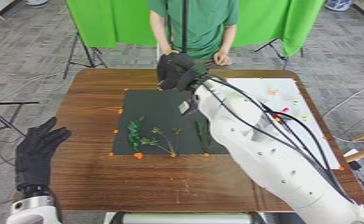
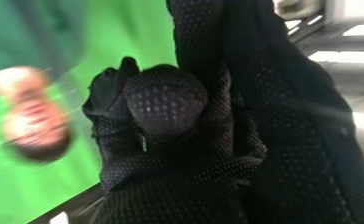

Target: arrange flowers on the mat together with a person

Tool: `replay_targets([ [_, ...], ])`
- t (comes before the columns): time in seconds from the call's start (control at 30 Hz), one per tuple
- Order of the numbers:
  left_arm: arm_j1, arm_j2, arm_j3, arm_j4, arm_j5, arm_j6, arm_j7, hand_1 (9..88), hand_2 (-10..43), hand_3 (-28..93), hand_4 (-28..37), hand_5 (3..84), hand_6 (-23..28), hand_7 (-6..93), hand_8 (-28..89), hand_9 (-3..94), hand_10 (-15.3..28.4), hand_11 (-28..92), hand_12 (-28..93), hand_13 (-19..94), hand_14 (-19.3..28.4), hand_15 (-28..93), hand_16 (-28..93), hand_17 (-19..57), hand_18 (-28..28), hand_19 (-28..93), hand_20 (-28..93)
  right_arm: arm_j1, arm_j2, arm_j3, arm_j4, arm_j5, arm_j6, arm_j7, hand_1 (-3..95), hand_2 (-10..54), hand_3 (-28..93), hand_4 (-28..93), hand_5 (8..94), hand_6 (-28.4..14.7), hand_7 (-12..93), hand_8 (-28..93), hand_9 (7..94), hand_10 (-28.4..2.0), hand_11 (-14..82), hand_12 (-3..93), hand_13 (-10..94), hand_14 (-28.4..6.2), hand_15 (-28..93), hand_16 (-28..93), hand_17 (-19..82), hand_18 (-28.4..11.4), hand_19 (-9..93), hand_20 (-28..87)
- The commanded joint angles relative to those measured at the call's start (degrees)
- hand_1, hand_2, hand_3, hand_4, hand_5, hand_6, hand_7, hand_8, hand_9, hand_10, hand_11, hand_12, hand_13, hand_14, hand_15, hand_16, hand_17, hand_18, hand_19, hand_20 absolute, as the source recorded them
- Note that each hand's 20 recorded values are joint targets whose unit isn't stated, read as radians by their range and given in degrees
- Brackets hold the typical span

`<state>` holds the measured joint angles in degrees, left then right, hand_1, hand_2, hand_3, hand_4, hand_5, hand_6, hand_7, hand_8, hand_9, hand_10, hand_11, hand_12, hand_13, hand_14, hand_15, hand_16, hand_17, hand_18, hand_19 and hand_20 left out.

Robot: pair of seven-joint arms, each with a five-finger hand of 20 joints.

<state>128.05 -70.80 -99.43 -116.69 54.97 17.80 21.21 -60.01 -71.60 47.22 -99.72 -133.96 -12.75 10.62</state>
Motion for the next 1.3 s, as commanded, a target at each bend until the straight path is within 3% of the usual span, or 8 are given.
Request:
replay_targets([
  [0.03,0.6,-0.09,1.69,0.53,1.24,0.23,-0.8,19.9,25.6,64,-28.3,50.2,3.3,12.1,-7,53.7,15.3,19,13,47,17.7,22,-3,17.3,13.3,17,22,1.9,-8.0,-9.4,3.2,-4.9,-5.5,-4.5,66.7,-9.5,53,-21,78.4,2.0,29,10,92.3,-8.2,9.6,47.8,83,-4.3,65,36,40,-21.9,82,55],
  [0.07,-0.8,0.18,2.15,1.35,1.4,-0.07,-1.29,19.5,23.7,65,-28.3,50.1,3.3,12.1,-7,53.6,15.3,19,13,47,17.7,22,-3,17.2,13.3,17,22,2.6,-8.5,-10.2,4.4,-5.3,-5.9,-4.7,66.6,-9.5,53,-21,78.4,2.0,29,10,92.3,-8.2,9.7,47.9,83,-4.3,65,36,40,-21.9,82,55],
  [0.13,-0.7,0.47,2.68,1.27,1.43,0.01,-1.45,19.1,21.9,66,-28.3,49.9,3.4,12.1,-7,53.4,15.3,19,13,47,17.7,22,-3,17.1,13.3,17,22,2.3,-9.7,-11.1,5.4,-7.1,-7.0,-5.8,66.5,-9.5,53,-21,78.3,2.0,29,10,92.2,-8.3,9.7,47.9,83,-4.3,65,36,40,-21.9,82,55],
  [0.17,-1.6,0.83,3.16,1.76,1.44,-0.43,-1.52,19.0,21.6,66,-28.3,49.8,3.4,12.1,-7,53.4,15.3,19,13,47,17.7,22,-3,17.1,13.3,17,22,2.6,-9.7,-11.8,5.8,-7.7,-6.8,-5.4,66.5,-9.5,53,-21,78.2,2.0,29,10,92.1,-8.2,9.7,47.9,83,-4.3,65,36,40,-21.9,82,55],
  [0.37,-3.3,1.79,5.0,2.84,1.75,-1.46,-1.93,18.1,18.3,67,-28.3,49.7,3.6,12.0,-6,53.0,15.2,19,13,47,17.7,22,-3,17.0,13.3,17,22,1.7,-12.2,-11.5,9.6,-11.4,-5.9,-5.6,66.2,-9.5,54,-22,77.6,2.1,30,10,91.8,-8.1,9.9,47.9,83,-4.3,65,36,40,-21.8,82,55],
  [0.77,-4.8,1.82,6.35,3.89,2.56,-3.04,-1.95,16.2,5.8,69,-28.3,49.2,4.0,11.1,-6,52.5,15.1,19,13,46,17.8,22,-3,16.8,13.4,16,21,0.0,-14.0,-11.1,15.7,-15.4,5.3,-4.4,65.0,-9.5,55,-23,77.1,2.5,30,8,91.7,-8.1,9.3,46.2,82,-4.2,65,36,40,-21.6,81,55],
  [1.0,-5.3,1.57,6.51,4.24,3.35,-3.69,-2.18,19.4,-1.2,69,-28.3,48.7,4.2,10.7,-6,52.2,15.0,19,13,46,17.7,21,-3,16.6,13.4,15,21,-0.5,-14.2,-10.3,16.8,-16.0,4.5,-3.7,63.9,-9.5,55,-22,76.8,2.3,28,5,91.3,-9.1,6.7,41.8,83,-4.7,63,35,39,-21.7,80,54],
  [1.3,-5.5,1.19,6.75,4.53,3.44,-4.11,-1.99,22.0,-4.5,69,-27.7,48.3,4.1,10.7,-6,52.1,14.8,19,13,46,17.7,21,-3,16.5,13.4,15,22,-1.7,-14.3,-10.5,16.1,-15.2,2.5,-3.9,62.4,-9.5,55,-22,76.6,2.2,24,4,89.3,-9.8,4.9,36.7,82,-5.2,62,35,39,-22.0,80,54],
])
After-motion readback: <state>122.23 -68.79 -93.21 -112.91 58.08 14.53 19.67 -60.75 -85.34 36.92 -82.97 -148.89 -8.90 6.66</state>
